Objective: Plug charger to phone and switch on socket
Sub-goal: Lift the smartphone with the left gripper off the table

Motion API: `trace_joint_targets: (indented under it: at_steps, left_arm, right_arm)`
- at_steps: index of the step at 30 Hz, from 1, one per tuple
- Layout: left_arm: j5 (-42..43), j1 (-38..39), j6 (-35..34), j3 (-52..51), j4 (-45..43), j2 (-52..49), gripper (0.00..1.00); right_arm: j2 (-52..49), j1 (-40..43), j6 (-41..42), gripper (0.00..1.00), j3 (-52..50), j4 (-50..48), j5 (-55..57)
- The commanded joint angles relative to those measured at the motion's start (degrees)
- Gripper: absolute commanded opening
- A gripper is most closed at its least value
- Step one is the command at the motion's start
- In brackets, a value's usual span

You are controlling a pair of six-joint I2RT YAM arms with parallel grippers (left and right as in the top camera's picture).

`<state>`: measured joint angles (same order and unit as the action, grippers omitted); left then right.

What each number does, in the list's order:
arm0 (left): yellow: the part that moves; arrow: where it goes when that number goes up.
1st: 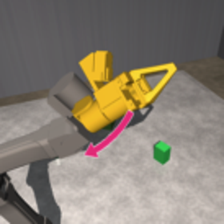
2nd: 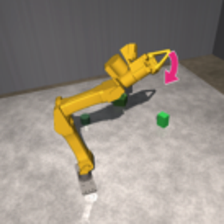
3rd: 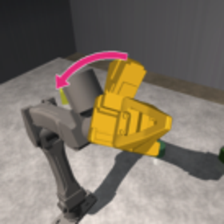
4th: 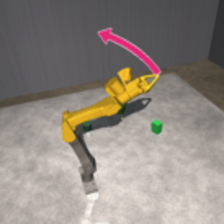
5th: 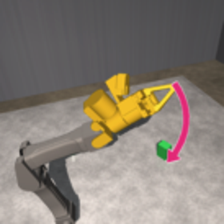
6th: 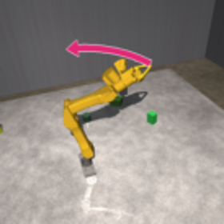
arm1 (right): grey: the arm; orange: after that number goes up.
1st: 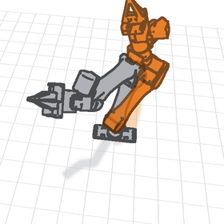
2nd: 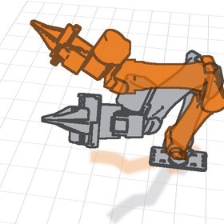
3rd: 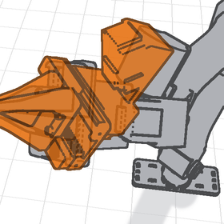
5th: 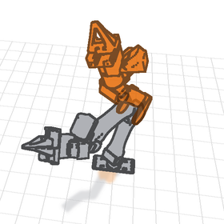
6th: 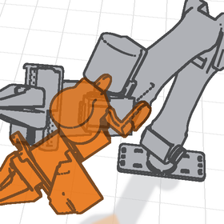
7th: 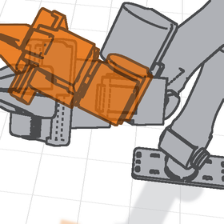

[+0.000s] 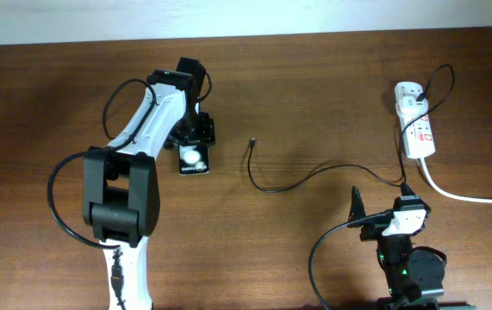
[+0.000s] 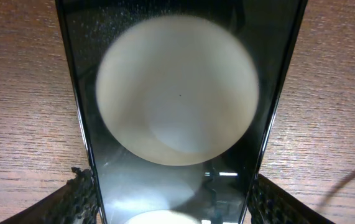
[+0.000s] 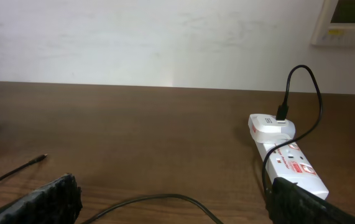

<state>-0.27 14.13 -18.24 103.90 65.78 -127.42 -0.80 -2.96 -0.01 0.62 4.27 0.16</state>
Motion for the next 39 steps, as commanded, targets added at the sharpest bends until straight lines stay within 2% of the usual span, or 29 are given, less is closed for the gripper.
trace_joint_targets:
  at_steps: [1,16,39]
  left_arm:
    - [-0.4,0.1,-0.1,1.3,0.1,-0.2,0.66]
    - [2.4,0.1,-0.2,1.3,0.1,-0.2,0.63]
    - [2.4,0.1,-0.2,1.3,-0.6,-0.2,0.65]
  right_arm:
    - [0.6,-0.4,0.0,0.99,-0.3,0.3,-0.1]
    - [0.6,-0.4,0.0,0.99,-0.3,0.3,-0.1]
    - [0.6,-0.4,0.0,0.99,-0.3,0.3,-0.1]
